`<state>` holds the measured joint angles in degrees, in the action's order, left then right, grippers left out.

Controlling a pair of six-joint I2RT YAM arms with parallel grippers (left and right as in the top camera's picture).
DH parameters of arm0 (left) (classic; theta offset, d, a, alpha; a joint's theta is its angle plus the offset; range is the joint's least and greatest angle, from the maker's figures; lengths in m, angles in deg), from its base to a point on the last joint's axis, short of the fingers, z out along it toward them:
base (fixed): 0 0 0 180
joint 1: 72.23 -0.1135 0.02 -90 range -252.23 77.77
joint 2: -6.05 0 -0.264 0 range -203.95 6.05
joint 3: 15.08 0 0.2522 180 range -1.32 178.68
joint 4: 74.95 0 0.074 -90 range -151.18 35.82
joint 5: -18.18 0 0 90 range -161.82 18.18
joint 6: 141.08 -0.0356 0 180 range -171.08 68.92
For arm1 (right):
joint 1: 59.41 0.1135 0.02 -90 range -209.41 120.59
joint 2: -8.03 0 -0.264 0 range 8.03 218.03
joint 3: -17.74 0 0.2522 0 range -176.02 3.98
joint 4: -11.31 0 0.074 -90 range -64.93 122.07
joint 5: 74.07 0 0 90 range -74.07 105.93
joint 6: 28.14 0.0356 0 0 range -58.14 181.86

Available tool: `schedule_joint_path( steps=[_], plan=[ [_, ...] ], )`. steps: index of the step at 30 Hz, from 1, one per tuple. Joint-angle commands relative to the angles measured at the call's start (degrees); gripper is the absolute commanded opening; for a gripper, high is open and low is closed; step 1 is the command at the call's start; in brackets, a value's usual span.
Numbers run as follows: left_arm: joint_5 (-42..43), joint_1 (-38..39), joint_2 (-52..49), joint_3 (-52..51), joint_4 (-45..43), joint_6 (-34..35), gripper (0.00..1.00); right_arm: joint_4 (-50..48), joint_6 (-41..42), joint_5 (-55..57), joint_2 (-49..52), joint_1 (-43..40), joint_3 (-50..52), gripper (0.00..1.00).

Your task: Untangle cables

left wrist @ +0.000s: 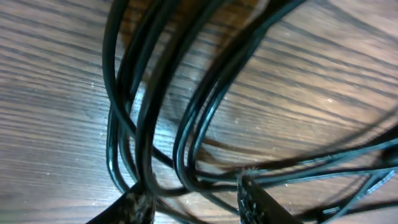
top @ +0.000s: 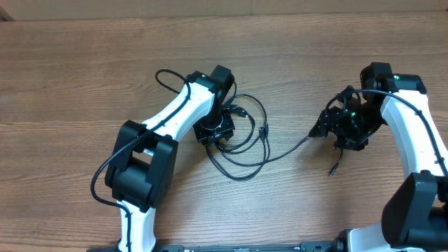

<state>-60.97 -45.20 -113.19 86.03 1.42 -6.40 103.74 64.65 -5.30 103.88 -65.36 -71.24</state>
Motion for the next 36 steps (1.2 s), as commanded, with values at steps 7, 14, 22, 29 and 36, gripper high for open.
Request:
schedule_joint_path(
  steps=[7,14,22,29,36],
  plan=[
    [-3.69,0.33,-2.16,-0.79,-0.72,1.18,0.37,0.11,-0.57,-0.24,-0.81,0.11,-0.92,0.71],
    [-5.31,0.37,-2.21,-0.96,-1.7,1.22,0.39,0.15,-0.55,-0.24,-0.81,0.11,-0.92,0.71],
    [-6.82,0.37,-2.25,-0.96,-1.81,1.2,0.38,0.13,-0.55,-0.26,-0.81,0.11,-0.92,0.7],
    [-6.8,0.37,-2.25,-0.96,-1.77,1.18,0.28,0.13,-0.55,-0.26,-0.81,0.11,-0.92,0.7],
    [-6.73,0.39,-2.25,-0.96,-1.49,1.18,0.15,0.13,-0.55,-0.26,-0.81,0.11,-0.92,0.7]
  ],
)
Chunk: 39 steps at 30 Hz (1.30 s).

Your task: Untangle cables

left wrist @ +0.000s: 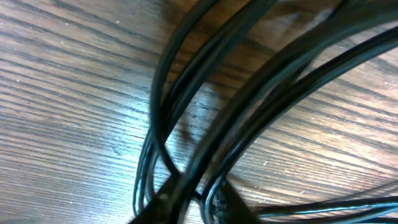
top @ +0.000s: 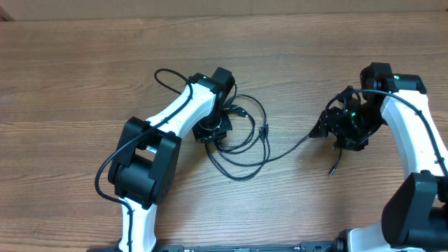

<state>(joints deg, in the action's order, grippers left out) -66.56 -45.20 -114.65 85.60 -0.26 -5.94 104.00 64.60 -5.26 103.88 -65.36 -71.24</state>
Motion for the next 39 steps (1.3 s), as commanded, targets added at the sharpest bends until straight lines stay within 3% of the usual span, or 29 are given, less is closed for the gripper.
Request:
schedule_joint_path(
  steps=[1,4,14,22,28,39],
  plan=[
    [-1.14,0.39,-0.79,-0.52,0.31,0.72,0.13,-0.13,-0.5,-0.31,-0.81,0.11,-0.92,0.7],
    [-1.16,0.39,-0.79,-0.52,0.59,0.72,0.04,-0.13,-0.5,-0.31,-0.81,0.11,-0.92,0.7],
    [-0.26,0.33,0.04,-0.39,0.7,-0.92,0.04,0.22,-0.52,-0.35,-0.81,0.13,-0.92,0.7],
    [4.61,0.28,7.67,4.83,0.28,-12.11,0.04,0.26,-0.48,-0.37,-0.81,0.92,-0.92,0.7],
    [8.02,0.15,14.12,5.64,0.42,-13.42,0.04,-0.02,-0.46,-0.37,-0.81,3.54,-0.92,0.7],
    [20.04,-2.32,17.92,5.68,0.46,-24.68,0.04,-0.85,0.0,-0.35,-0.81,9.01,-0.92,0.71]
  ],
)
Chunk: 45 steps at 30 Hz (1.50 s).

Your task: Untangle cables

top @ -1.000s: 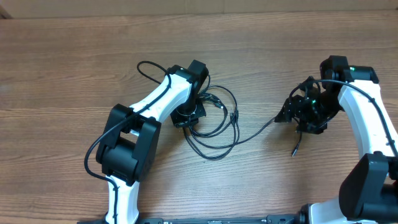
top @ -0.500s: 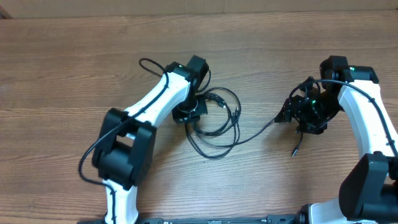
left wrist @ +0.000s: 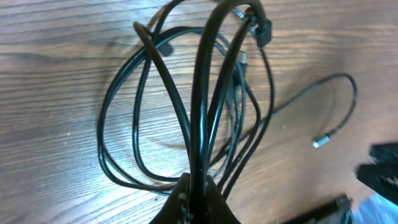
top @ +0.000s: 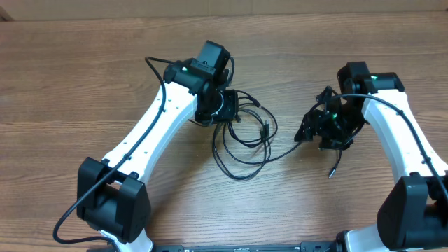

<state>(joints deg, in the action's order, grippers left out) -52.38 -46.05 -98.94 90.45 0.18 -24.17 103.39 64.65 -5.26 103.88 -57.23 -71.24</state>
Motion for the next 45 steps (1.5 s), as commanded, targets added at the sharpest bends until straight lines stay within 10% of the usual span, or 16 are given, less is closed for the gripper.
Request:
schedule_joint_path(
  steps=[1,14,23,31,38,45],
  plan=[
    [6.19,-1.86,2.67,0.87,-0.13,-7.56,0.04,-0.24,-0.04,-0.35,-0.81,1.11,-0.92,0.71],
    [-6.58,-5.97,15.93,9.84,-2.91,-19.76,0.04,-0.63,-0.02,1.16,-0.81,1.29,-0.92,0.71],
    [-33.79,-10.47,17.66,9.57,-3.04,0.79,0.04,-0.39,-0.02,1.16,-0.81,1.31,-0.92,0.7],
    [-38.73,-17.84,15.47,9.57,-5.11,7.41,0.06,0.13,-0.04,1.16,-0.81,1.29,-0.92,0.7],
    [-32.92,-21.29,13.4,9.57,-0.2,7.37,0.59,0.04,-0.07,1.16,-0.81,1.31,-0.92,0.71],
    [-12.63,-19.69,9.31,9.57,8.24,1.79,0.66,0.04,-0.04,1.16,-0.81,1.31,-0.92,0.71]
  ],
)
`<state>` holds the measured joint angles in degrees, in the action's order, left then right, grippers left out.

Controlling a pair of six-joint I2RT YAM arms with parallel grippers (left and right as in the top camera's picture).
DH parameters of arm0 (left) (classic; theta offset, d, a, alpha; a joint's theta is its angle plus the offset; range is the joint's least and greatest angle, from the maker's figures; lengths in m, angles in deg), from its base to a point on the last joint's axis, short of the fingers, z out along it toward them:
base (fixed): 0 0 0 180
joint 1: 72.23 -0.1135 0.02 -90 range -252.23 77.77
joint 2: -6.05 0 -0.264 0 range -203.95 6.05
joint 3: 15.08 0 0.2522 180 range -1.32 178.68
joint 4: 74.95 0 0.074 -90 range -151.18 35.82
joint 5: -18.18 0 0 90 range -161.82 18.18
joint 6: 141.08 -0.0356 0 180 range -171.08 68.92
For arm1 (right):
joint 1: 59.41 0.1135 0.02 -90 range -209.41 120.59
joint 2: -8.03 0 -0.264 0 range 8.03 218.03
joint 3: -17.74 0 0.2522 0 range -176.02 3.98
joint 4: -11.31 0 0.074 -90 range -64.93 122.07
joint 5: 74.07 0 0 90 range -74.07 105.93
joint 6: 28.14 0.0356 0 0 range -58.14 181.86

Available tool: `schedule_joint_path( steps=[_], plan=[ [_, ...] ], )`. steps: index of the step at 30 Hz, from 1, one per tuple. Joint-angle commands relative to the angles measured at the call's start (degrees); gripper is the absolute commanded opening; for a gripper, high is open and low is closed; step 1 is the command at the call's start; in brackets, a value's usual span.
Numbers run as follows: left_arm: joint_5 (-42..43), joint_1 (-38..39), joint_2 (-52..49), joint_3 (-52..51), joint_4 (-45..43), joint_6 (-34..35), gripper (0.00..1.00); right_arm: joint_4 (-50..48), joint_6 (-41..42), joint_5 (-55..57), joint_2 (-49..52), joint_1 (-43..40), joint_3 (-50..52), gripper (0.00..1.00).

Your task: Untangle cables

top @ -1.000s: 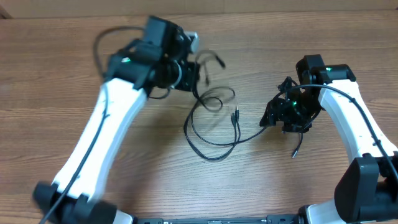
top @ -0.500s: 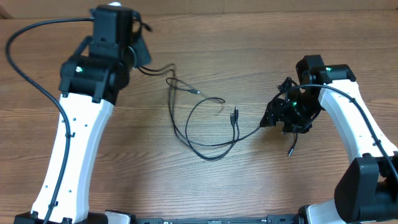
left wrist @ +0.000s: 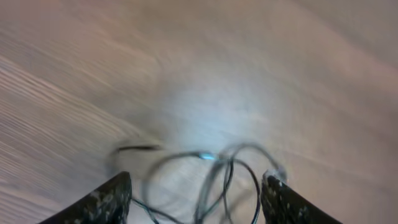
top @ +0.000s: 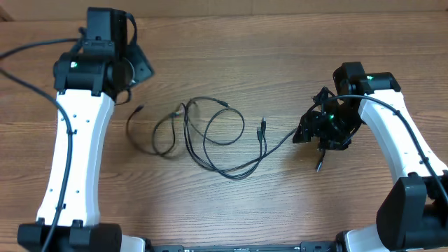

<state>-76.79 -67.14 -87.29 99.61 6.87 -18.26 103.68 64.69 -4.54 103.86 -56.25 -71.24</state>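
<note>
Thin black cables (top: 210, 129) lie spread in loose loops on the wooden table (top: 280, 56), blurred in the left wrist view as cables (left wrist: 217, 168). A small loop with a plug (top: 138, 110) lies at their left. One long strand runs right into my right gripper (top: 306, 134), which is shut on the cable. A loose plug (top: 262, 128) lies mid-table, and another end (top: 318, 166) hangs below the right gripper. My left gripper (top: 136, 68) is raised at the far left, well clear of the cables. Its fingers (left wrist: 109, 199) stand wide open with nothing between them.
Bare wood surrounds the cables. The left arm's own supply cable (top: 28, 49) trails off at the upper left. The right arm (top: 402, 140) stretches along the right edge of the table.
My left gripper was shut on a lifted bundle of cables near the middle. Now it is open at the far upper left, and the cables lie flat, spread wider and further left.
My left gripper stood open around strands of the heap, then was shut on them. Then it held the bundle lifted toward the back. Now it has let go and the loops lie spread out. My right gripper kept hold of its cable end throughout.
</note>
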Motion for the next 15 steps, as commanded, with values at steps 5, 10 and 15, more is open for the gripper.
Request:
schedule_joint_path(
  steps=[5,10,15],
  plan=[
    [16.87,5.81,-6.69,0.39,5.03,-10.32,0.64,-0.24,-0.11,0.44,-0.79,0.33,-0.92,0.71],
    [16.11,11.37,-9.86,0.39,7.28,-14.95,0.52,0.15,-0.11,0.46,-0.79,0.31,-0.92,0.71],
    [10.49,15.65,-9.81,0.39,10.62,-14.49,0.53,0.94,0.42,0.9,-0.79,0.15,-0.92,0.73]
  ],
)
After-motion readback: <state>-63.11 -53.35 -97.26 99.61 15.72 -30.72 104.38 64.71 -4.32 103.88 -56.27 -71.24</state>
